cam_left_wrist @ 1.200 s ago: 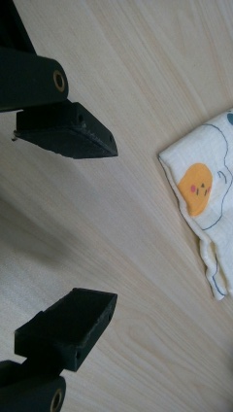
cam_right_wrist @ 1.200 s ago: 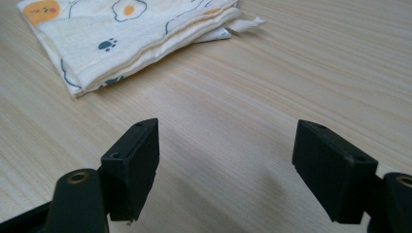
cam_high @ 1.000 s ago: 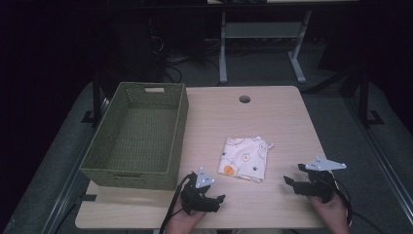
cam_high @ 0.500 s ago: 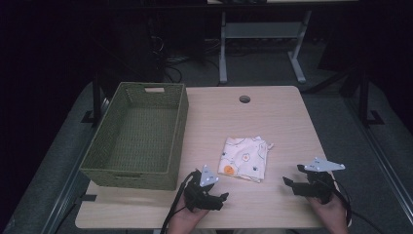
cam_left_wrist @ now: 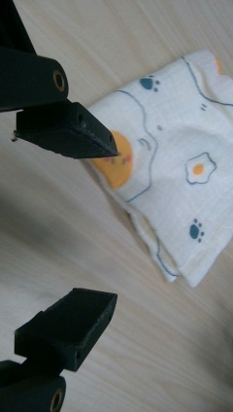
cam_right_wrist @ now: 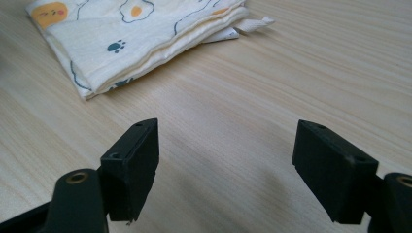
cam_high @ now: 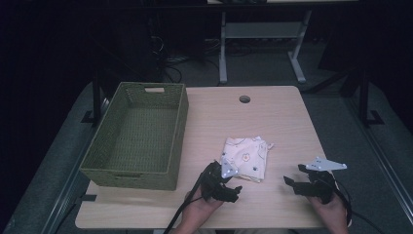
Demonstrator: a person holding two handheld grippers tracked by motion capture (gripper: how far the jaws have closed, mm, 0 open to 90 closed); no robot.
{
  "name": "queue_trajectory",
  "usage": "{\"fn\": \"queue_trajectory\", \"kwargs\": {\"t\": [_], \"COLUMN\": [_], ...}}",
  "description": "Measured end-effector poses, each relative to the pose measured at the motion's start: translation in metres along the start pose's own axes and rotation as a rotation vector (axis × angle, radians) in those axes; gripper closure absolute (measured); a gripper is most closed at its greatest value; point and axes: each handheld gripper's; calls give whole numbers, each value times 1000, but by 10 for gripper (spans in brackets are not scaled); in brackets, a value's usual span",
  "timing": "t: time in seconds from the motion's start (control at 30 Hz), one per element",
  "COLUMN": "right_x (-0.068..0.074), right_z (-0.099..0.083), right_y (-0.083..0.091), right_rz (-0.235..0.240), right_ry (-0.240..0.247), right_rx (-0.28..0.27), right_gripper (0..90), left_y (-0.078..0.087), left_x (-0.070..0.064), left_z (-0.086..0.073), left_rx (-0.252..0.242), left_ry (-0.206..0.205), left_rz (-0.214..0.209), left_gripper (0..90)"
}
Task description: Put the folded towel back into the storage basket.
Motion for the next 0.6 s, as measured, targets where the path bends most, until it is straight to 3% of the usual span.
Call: {"fn": "queue_trajectory", "kwargs": {"t": [0.33,0.6], "right_x": [0,0], "right_z": [0,0], "right_y": [0,0], "right_rz": [5,8], "right_ry": [-4,-1], "right_rx": [-3,-5], "right_gripper": [248,248], "left_y": [-17,-35], "left_x": [10,26], "left_z": [31,50], "left_rx": [55,97], "left_ry": [-8,46], "left_rz": [40,54], "left_gripper": [280,306]}}
Point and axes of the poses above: each handheld gripper's, and its own axes: y roughly backward along the jaws, z roughly out of its top, x roughly to its left, and after that the axes turned 4 degrees about x, right-handed
